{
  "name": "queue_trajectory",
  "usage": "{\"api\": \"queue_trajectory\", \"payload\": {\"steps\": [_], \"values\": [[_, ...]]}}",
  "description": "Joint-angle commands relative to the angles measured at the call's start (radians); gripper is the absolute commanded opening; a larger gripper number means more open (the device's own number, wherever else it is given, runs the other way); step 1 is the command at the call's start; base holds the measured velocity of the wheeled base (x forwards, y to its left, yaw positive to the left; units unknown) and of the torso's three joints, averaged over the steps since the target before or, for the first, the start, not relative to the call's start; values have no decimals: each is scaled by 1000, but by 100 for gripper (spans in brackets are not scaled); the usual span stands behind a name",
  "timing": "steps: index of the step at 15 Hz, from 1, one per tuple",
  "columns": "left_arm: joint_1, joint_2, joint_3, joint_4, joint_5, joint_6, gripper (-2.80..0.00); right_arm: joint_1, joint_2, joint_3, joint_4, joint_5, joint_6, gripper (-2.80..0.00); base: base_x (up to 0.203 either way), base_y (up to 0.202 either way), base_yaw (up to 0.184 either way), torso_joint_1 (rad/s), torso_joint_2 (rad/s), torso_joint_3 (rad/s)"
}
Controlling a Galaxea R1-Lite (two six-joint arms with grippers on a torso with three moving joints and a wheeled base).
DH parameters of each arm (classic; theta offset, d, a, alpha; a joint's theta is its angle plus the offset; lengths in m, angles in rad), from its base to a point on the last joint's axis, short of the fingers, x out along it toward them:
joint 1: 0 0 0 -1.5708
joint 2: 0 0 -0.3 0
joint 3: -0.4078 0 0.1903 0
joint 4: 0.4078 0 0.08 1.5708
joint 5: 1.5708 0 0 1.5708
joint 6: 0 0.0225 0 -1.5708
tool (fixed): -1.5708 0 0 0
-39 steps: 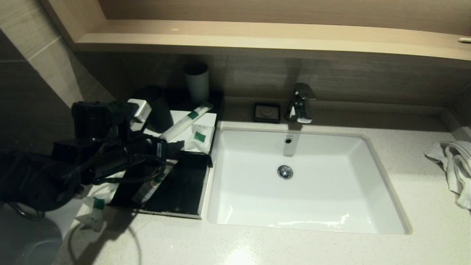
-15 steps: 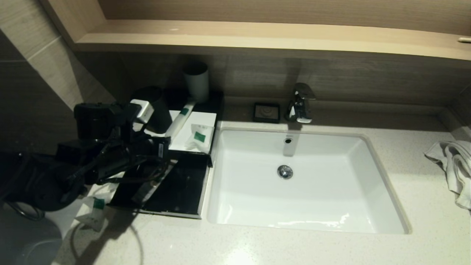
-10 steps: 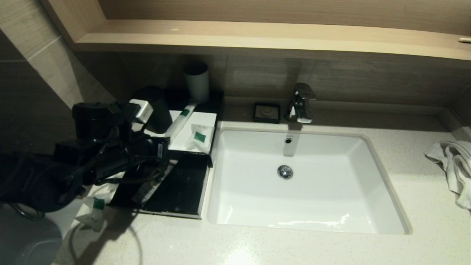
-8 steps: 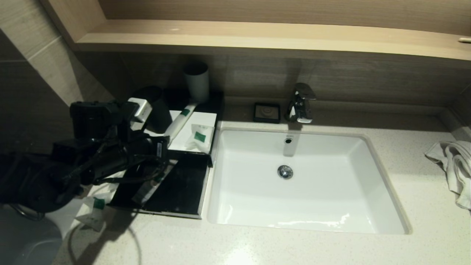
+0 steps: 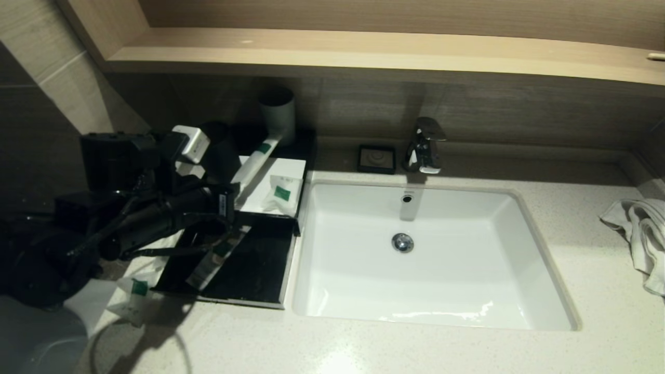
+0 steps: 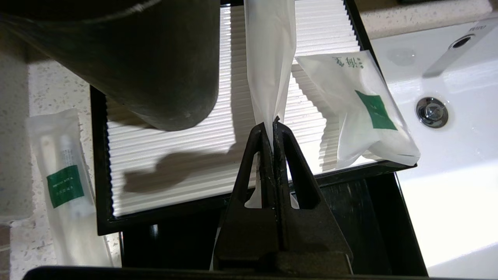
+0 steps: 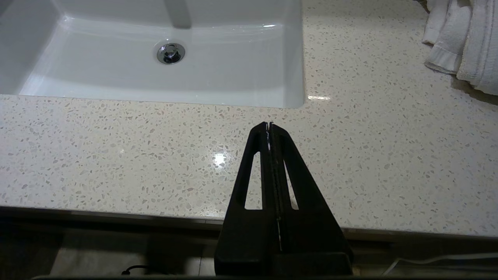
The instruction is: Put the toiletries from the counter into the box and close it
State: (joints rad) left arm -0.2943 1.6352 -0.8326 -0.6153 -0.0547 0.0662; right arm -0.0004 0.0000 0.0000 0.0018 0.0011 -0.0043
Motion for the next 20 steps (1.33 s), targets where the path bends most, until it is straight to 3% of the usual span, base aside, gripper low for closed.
{"api": "queue_trajectory", "payload": {"steps": [1,12,20], "values": [[-8,-53,12,-4,2,0,-280,0,0,0,0,0,0,-280,0,0,0,0,0,0],[-13,-324,214,39,3,-1,-280,0,0,0,0,0,0,-280,0,0,0,0,0,0],[-11,-589,244,399,8,-11,-280,0,0,0,0,0,0,-280,0,0,0,0,0,0]]}}
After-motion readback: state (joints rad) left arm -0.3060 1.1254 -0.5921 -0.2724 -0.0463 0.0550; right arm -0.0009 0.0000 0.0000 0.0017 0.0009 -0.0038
